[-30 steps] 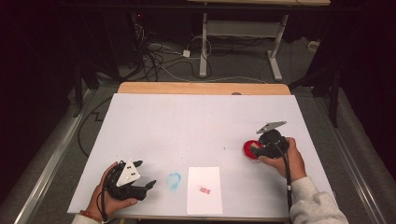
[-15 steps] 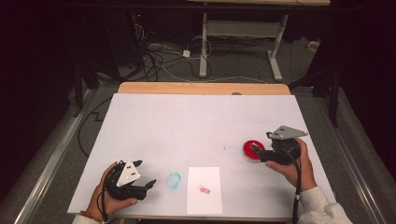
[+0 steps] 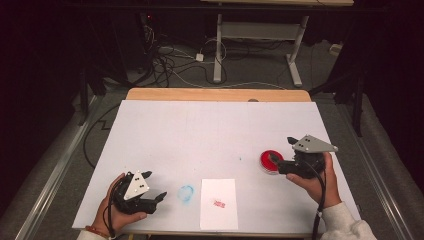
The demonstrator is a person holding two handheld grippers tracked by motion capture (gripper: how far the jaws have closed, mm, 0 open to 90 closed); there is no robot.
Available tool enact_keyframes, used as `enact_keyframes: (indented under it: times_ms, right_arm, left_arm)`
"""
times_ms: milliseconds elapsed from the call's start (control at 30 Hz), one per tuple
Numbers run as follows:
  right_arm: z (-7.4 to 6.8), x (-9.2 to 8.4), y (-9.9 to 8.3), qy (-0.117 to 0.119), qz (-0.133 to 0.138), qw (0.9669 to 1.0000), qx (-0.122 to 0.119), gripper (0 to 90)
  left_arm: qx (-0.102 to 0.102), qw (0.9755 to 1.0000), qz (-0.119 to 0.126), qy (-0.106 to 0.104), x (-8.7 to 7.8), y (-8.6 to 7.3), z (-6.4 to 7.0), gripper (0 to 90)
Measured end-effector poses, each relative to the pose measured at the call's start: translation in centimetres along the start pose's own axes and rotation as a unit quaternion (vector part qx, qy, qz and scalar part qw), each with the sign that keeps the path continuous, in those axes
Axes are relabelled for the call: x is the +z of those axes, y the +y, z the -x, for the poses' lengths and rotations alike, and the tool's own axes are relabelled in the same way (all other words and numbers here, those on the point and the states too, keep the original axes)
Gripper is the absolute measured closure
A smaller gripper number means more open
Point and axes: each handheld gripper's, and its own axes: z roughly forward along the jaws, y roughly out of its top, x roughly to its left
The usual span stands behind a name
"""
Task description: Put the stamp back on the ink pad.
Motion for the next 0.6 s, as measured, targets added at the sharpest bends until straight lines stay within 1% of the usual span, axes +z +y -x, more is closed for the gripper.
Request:
enact_keyframes:
  times_ms: [100, 167, 233, 300, 333, 400, 533, 600]
  right_arm:
    - [-0.2, -0.3, 0.2, 0.000, 0.007, 1.0000, 0.001, 23.3]
    - [-0.3, -0.6, 0.3, -0.005, 0.011, 0.9999, 0.000, 23.1]
    - [-0.4, -0.8, 0.5, -0.003, 0.017, 0.9998, -0.003, 23.1]
    - [-0.5, -1.1, 0.6, -0.007, 0.024, 0.9997, -0.002, 23.0]
    - [-0.6, -1.2, 0.6, -0.004, 0.028, 0.9996, -0.003, 23.0]
    - [-0.8, -1.5, 0.7, -0.007, 0.031, 0.9995, -0.007, 23.1]
    - [-1.0, -2.0, 0.7, -0.005, 0.043, 0.9990, -0.012, 23.7]
    - [-1.1, -2.2, 0.6, 0.000, 0.045, 0.9989, -0.014, 23.8]
  left_arm:
    - [0.001, 1.0000, 0.000, -0.001, 0.0, 0.0, 0.0, 19.2]
    - [0.001, 1.0000, 0.000, 0.000, 0.0, 0.0, 0.0, 19.3]
    - [0.002, 1.0000, 0.000, 0.000, 0.0, 0.0, 0.0, 19.3]
    - [0.002, 1.0000, 0.001, -0.001, 0.0, 0.0, 0.0, 19.3]
    - [0.001, 1.0000, 0.000, -0.001, 0.0, 0.0, 0.0, 19.3]
    - [0.002, 1.0000, 0.000, -0.001, 0.0, 0.0, 0.0, 19.2]
    - [0.004, 1.0000, -0.002, -0.001, 0.0, 0.0, 0.0, 19.2]
    - [0.003, 1.0000, -0.001, -0.001, 0.0, 0.0, 0.0, 19.2]
